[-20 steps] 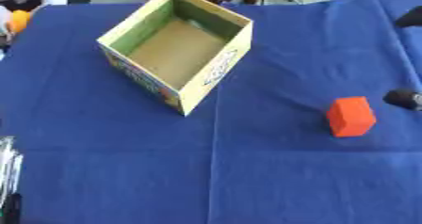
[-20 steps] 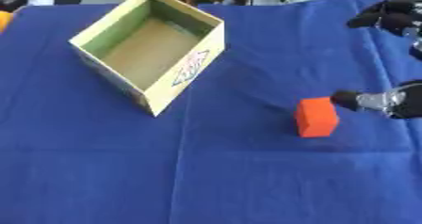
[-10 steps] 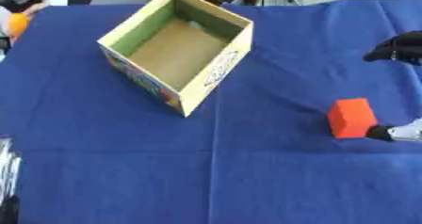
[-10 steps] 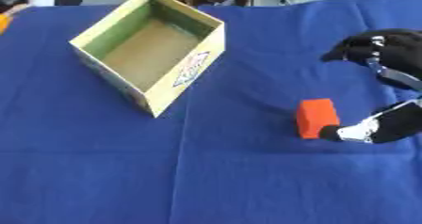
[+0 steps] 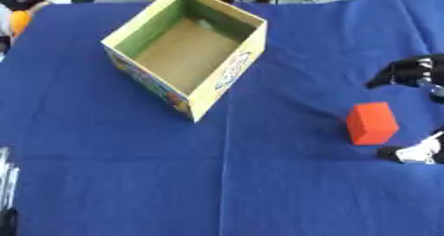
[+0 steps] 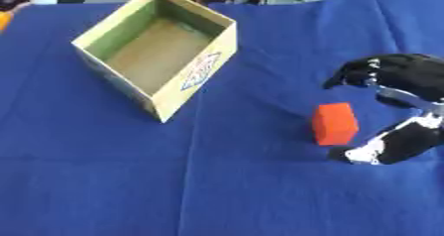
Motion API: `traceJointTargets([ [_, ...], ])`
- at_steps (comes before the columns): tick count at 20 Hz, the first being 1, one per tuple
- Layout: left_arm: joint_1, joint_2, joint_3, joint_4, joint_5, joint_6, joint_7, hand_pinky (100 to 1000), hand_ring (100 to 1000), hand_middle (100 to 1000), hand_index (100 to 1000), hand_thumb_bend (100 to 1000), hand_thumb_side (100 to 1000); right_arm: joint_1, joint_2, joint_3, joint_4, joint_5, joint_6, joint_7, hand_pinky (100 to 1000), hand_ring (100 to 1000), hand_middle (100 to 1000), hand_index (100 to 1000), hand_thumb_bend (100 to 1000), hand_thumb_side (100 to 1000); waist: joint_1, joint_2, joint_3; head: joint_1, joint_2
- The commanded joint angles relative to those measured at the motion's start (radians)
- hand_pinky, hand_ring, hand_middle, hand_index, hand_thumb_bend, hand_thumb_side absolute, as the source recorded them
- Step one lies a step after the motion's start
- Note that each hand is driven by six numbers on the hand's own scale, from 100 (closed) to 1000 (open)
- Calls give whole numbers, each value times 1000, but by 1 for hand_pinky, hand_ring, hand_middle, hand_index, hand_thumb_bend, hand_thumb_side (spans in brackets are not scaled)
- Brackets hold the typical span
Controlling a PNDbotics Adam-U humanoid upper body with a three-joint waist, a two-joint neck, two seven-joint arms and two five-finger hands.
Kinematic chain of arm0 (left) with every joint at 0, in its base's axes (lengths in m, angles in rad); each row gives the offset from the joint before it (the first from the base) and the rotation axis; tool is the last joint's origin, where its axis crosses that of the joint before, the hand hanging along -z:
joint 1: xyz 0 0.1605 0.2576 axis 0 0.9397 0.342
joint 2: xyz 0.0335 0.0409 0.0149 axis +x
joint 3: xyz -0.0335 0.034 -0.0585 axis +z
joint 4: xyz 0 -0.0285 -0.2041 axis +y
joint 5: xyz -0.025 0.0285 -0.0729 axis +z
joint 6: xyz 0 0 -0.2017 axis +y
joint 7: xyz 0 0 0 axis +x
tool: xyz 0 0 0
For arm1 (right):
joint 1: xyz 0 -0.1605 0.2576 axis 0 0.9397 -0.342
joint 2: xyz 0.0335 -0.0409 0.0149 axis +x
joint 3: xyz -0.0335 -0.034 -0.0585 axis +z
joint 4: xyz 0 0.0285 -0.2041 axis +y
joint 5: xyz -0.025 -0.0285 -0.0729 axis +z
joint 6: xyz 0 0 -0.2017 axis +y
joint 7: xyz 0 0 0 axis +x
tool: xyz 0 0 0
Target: Pick up objects on the table and place them in the box.
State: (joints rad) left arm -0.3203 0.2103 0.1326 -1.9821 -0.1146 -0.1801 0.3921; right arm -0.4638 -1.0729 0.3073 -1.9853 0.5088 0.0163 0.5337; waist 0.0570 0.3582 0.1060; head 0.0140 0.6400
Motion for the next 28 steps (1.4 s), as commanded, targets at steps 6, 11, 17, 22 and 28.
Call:
traceJointTargets([
  [6,-9,10,-4,-18,3,1,-5,461,651,592,731,100,956,-35,-8,-17,-15,-31,50,119,851,891,806,893,415,597,-1,-11,3,-6,-11],
  [11,-9,8,-4,-18,2,2,-6,460,651,591,731,100,957,-52,-5,-34,-15,-40,76,191,848,889,808,891,354,598,-1,-7,2,-9,-15],
  [17,-7,6,-4,-18,2,2,-5,459,651,590,730,100,957,-65,-1,-56,-15,-27,113,257,849,888,811,896,322,587,0,-2,6,-15,-22],
  [22,-7,4,-4,-18,2,2,-6,458,650,589,730,100,957,-62,3,-55,-15,-19,138,281,849,891,810,897,346,571,2,5,9,-21,-28],
  [28,-8,0,-5,-18,3,2,-7,458,650,588,728,100,957,-68,15,-40,3,-19,150,301,845,891,810,895,359,566,5,12,14,-28,-31],
])
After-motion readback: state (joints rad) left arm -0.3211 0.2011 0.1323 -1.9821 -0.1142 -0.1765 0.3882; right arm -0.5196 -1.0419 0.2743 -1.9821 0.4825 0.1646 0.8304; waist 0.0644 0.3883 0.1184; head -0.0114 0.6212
